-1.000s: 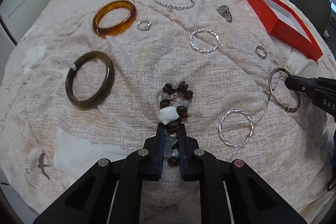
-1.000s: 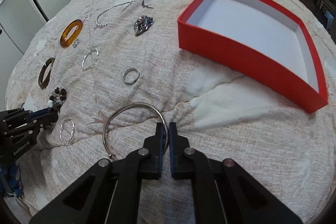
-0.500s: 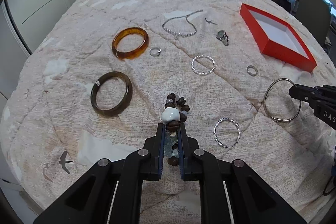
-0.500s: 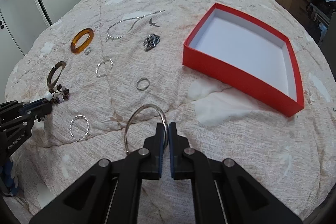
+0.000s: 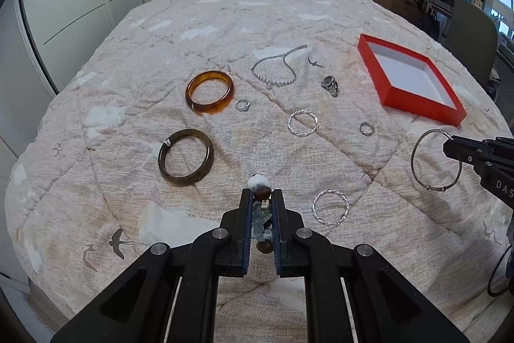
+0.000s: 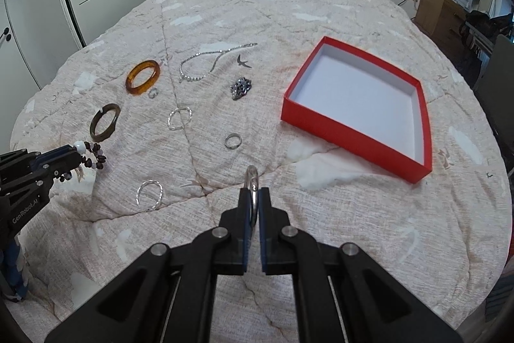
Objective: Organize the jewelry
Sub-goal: 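Carry the silver bangle and beaded bracelet with both tools over the red box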
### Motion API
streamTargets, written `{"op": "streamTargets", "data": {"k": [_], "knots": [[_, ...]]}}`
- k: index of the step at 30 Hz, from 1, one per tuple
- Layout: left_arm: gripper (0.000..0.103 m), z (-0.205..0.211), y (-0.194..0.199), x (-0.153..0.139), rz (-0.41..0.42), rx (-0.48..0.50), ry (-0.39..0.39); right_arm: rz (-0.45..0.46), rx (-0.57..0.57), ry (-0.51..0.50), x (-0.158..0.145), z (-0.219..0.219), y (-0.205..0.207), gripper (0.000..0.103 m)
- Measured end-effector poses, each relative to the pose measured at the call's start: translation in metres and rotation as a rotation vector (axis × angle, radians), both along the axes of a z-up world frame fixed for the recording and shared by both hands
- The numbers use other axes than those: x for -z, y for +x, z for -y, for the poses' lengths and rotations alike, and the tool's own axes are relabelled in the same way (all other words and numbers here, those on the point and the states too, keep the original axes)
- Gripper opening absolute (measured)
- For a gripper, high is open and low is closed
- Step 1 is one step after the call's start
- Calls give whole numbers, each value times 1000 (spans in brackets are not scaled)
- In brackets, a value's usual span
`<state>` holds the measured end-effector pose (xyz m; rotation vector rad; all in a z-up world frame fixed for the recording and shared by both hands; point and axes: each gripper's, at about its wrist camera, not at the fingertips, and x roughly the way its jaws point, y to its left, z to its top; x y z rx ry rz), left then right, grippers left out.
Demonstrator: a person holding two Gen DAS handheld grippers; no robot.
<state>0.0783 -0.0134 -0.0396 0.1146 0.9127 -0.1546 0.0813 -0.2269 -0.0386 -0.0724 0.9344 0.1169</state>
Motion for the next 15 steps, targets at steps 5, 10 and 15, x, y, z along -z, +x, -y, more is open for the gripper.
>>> {"op": "streamTargets", "data": {"k": [5, 10, 15], "knots": [[11, 1, -12, -11, 28, 5, -6, 28, -1, -8, -15, -2, -11, 4], [11, 1, -20, -20, 51, 6, -11, 55, -2, -12, -27, -4, -23, 4], [11, 2, -26, -29, 72, 9, -9, 80, -2, -11, -39, -5, -33, 4]]}}
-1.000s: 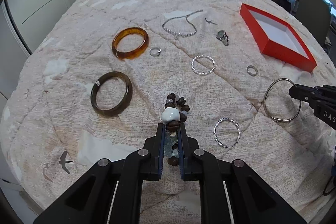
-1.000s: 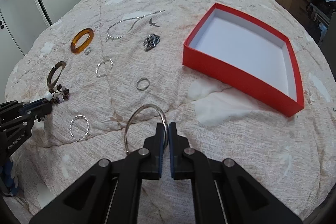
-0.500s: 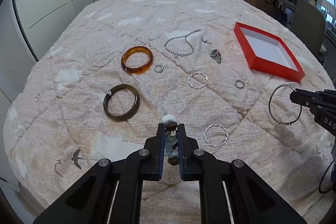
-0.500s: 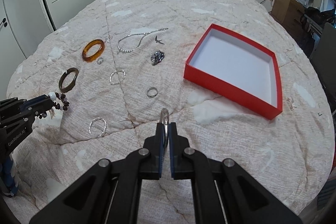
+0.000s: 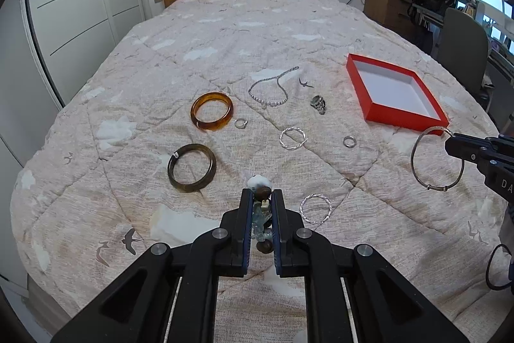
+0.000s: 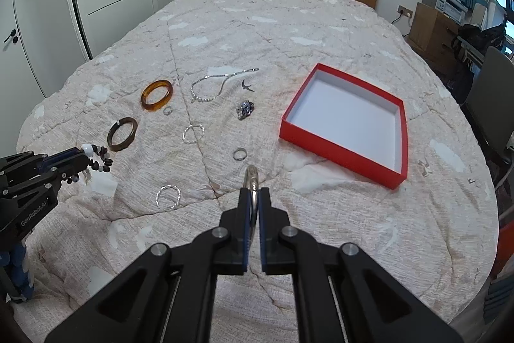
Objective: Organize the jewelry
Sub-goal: 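Carry the silver bangle and beaded bracelet with both tools over the red box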
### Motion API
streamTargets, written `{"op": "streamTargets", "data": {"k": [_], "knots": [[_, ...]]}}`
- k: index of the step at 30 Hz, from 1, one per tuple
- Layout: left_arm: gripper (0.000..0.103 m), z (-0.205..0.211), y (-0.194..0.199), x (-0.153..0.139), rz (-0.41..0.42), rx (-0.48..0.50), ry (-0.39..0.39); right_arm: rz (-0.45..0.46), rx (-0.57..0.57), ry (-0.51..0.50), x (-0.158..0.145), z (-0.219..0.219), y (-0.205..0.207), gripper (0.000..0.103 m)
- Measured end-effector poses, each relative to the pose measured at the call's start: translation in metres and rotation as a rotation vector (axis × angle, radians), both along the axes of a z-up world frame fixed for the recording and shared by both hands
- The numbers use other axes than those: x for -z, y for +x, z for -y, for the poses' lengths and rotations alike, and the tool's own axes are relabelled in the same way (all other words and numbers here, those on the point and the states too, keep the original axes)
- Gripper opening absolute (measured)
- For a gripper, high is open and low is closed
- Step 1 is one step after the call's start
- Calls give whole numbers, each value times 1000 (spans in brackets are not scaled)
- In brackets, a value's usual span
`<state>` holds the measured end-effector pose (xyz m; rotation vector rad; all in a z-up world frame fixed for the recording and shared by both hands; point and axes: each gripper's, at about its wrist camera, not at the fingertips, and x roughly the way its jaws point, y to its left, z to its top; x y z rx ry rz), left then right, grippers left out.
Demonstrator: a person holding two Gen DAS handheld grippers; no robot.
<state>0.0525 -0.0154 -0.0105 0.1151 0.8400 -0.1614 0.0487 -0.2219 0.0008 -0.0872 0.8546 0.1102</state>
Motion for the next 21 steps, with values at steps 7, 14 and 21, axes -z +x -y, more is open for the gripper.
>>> {"op": "streamTargets", "data": {"k": [7, 14, 21], "knots": [[11, 11, 1, -14, 24, 23, -2, 30, 11, 11, -17, 8, -8, 4], [10, 47, 19, -27, 39, 88, -4, 63, 49, 23, -34, 38, -7, 4], [10, 95, 49, -33, 42, 156, 2, 92, 102, 29, -47, 81, 11, 4]]}}
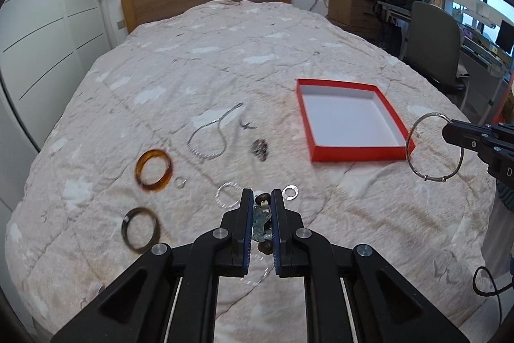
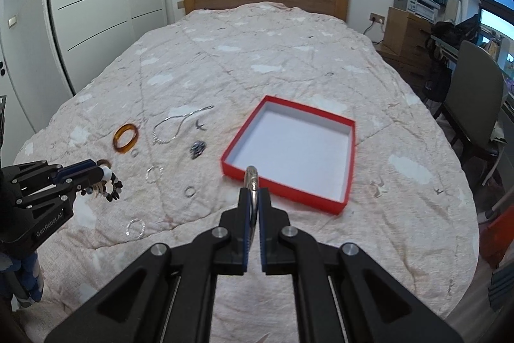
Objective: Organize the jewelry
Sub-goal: 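Carry the silver bangle and beaded bracelet with both tools over the red box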
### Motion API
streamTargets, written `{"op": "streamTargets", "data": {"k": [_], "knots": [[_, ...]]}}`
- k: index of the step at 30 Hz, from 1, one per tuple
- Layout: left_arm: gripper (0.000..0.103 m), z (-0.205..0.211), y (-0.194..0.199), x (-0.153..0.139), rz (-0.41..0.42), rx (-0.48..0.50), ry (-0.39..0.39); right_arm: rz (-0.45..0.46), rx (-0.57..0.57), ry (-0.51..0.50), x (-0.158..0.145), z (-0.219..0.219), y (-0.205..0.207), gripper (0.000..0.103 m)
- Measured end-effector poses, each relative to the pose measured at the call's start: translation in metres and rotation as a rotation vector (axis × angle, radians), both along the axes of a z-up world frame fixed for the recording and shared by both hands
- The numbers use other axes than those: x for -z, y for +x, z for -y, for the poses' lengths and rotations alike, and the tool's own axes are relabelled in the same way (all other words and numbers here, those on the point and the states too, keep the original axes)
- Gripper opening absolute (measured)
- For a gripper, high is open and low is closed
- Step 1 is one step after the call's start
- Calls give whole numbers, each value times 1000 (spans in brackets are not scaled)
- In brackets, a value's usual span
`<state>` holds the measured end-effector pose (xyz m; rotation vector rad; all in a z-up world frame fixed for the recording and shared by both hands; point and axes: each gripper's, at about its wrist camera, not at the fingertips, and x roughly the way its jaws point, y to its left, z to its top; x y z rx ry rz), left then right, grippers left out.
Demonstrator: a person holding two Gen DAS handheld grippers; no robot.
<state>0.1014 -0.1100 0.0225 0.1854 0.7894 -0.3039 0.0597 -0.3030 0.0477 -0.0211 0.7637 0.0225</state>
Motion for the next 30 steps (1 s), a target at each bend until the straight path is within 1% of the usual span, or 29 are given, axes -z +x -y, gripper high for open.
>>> {"op": "streamTargets", "data": {"k": [7, 14, 20, 24, 30], "knots": [[10, 48, 42, 7, -19, 46, 7, 0, 53, 24, 5, 45, 31, 4], [10, 87, 92, 24, -46, 69, 1, -23, 81, 59, 30, 81, 75, 4], [10, 114, 131, 47, -73, 78, 4, -52, 109, 91, 56, 105, 109, 4], [10, 124, 147, 61, -88, 87, 6, -77, 127, 105, 74, 118, 124, 5], [10, 140, 161, 78, -111, 108, 10, -108, 157, 115, 96, 133, 134, 5]]}}
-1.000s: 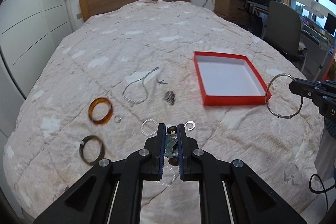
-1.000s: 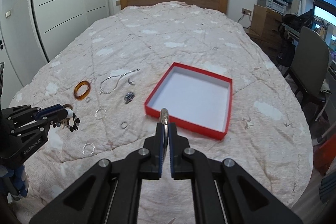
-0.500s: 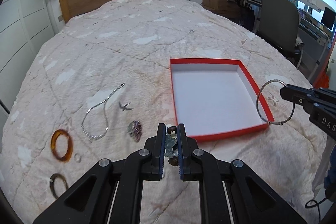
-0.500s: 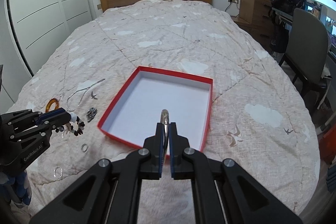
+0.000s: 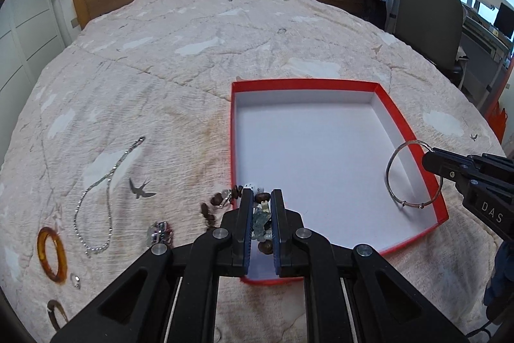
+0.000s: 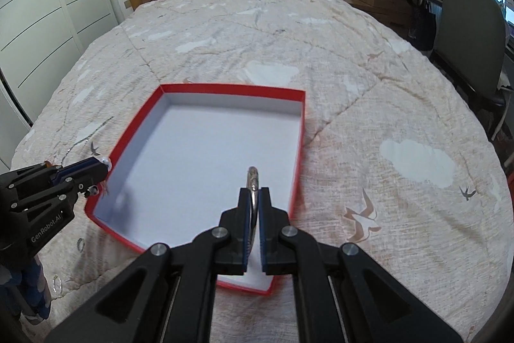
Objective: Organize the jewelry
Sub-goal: 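Carry the silver bangle and beaded bracelet with both tools over the red box, then open both tools to drop the bangle and beaded bracelet into the box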
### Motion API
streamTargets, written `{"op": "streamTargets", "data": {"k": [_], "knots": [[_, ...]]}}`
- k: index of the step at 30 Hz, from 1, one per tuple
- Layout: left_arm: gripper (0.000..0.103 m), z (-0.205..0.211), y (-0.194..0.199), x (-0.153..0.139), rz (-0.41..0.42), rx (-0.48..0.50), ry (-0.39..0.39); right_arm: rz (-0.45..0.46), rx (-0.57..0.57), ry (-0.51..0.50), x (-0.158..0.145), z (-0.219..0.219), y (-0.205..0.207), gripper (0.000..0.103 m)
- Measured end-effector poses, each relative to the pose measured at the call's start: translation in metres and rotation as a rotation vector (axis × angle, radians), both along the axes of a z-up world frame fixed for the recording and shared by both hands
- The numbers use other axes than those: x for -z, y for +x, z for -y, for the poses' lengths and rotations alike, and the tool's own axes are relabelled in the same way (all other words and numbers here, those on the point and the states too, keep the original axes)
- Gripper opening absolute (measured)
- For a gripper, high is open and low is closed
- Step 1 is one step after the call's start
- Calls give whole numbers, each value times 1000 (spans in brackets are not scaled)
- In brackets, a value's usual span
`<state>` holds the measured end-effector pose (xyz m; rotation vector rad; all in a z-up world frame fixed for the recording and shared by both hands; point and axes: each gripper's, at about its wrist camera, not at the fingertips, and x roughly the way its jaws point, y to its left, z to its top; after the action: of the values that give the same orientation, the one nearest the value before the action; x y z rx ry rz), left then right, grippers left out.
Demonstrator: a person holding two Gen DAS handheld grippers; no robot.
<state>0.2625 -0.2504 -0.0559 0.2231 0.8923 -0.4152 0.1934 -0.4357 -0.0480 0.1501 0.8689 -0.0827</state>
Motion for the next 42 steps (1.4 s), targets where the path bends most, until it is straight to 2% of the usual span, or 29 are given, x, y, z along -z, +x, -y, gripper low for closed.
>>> {"op": "streamTargets", "data": {"k": [9, 12, 22, 28, 33, 37, 42], "knots": [[9, 12, 11, 25, -45, 4, 21, -5, 21, 5, 10, 13, 6, 5], [4, 15, 12, 31, -64, 3, 26, -13, 26, 10, 14, 15, 6, 5], [5, 14, 12, 32, -64, -2, 25, -14, 32, -7, 16, 11, 5, 6], [15, 14, 9, 29, -67, 6, 16, -9, 53, -14, 12, 14, -1, 11], [39, 13, 1, 18, -42, 5, -6, -4, 69, -19, 5, 16, -9, 13], [43, 8, -8, 7, -29, 4, -22, -6, 83, -17, -3, 10, -18, 24], [45, -2, -23, 0, -30, -4, -19, -16, 80, -33, -11, -6, -32, 26]]}}
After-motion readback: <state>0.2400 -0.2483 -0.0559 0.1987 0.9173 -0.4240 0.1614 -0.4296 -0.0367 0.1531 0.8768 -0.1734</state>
